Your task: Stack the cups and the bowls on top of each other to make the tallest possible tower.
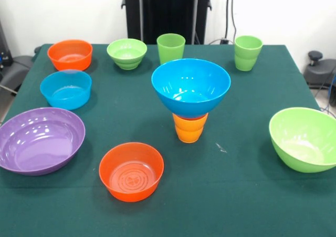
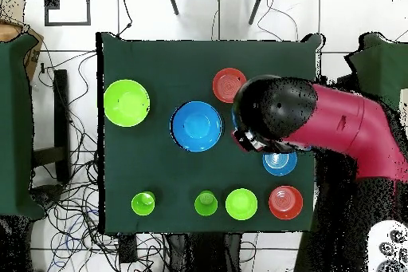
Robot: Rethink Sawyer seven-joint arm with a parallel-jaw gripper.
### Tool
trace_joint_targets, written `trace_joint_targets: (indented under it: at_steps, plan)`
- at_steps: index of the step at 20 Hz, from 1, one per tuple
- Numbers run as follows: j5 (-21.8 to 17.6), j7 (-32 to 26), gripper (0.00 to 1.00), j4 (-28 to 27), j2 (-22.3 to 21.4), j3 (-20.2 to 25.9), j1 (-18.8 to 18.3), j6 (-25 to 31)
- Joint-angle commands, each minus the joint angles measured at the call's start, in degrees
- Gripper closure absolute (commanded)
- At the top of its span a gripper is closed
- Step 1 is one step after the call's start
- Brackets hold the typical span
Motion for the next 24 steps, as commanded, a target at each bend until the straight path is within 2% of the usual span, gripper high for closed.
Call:
trace_joint_targets:
  at_steps: [1, 7, 11, 15, 21, 24]
  plan:
    - [-2.6, -4.5, 0.0, 13.1, -2.2, 3.3, -0.2, -3.3]
    - [-3.2, -8.3, 0.0, 23.1, -10.4, 1.0, -2.6, -6.5]
    - [-3.3, -9.6, 0.0, 29.3, -13.1, 0.5, -4.8, -11.0]
    - [-2.3, -11.5, 0.0, 34.4, -16.5, 0.5, -7.5, -12.7]
    - [-3.5, -13.5, 0.0, 40.3, -22.2, -0.2, -10.7, -13.5]
    - [-3.4, -16.4, 0.0, 44.9, -26.0, -1.5, -13.1, -15.4]
